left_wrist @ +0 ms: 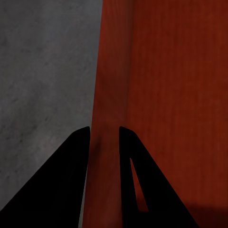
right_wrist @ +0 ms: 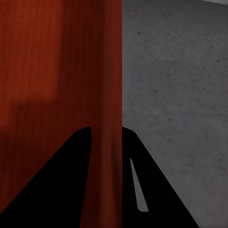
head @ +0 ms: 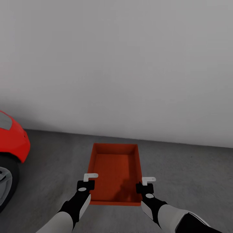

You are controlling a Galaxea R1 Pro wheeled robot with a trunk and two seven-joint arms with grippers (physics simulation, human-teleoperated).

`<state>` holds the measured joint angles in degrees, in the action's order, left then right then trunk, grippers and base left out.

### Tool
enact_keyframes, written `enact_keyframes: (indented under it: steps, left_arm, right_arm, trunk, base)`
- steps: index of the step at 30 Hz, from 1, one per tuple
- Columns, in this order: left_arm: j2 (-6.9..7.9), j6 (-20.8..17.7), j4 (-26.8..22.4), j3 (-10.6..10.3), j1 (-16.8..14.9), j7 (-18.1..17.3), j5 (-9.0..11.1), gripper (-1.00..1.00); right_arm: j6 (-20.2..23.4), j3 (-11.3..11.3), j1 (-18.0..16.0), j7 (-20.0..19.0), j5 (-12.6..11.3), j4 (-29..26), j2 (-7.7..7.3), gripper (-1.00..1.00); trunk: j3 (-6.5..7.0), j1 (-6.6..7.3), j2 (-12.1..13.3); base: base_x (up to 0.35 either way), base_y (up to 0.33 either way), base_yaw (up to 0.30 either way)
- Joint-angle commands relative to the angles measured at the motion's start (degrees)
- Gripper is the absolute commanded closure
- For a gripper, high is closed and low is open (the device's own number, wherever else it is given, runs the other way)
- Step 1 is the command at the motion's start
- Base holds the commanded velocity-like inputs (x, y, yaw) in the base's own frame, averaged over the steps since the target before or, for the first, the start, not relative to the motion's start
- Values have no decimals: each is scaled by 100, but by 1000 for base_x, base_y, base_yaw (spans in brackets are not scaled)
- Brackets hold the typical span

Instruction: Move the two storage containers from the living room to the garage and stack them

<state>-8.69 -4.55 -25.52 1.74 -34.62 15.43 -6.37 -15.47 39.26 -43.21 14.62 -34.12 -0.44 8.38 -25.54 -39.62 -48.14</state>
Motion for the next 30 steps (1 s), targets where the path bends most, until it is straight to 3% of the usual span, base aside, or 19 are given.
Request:
enact_keyframes:
  steps: [1, 30]
  left_arm:
    - [-10, -55, -7, 151, -1, 39, 273, 100]
    - [-10, -55, -23, 151, -1, 39, 268, 100]
  right_arm:
    - [-44, -112, -4, -12, 11, -88, 129, 100]
    - [-44, -112, -4, -12, 11, -88, 129, 100]
  trunk:
    - [-15, 0, -5]
    - [-282, 0, -5]
  base:
    - [0, 0, 0]
    - [0, 0, 0]
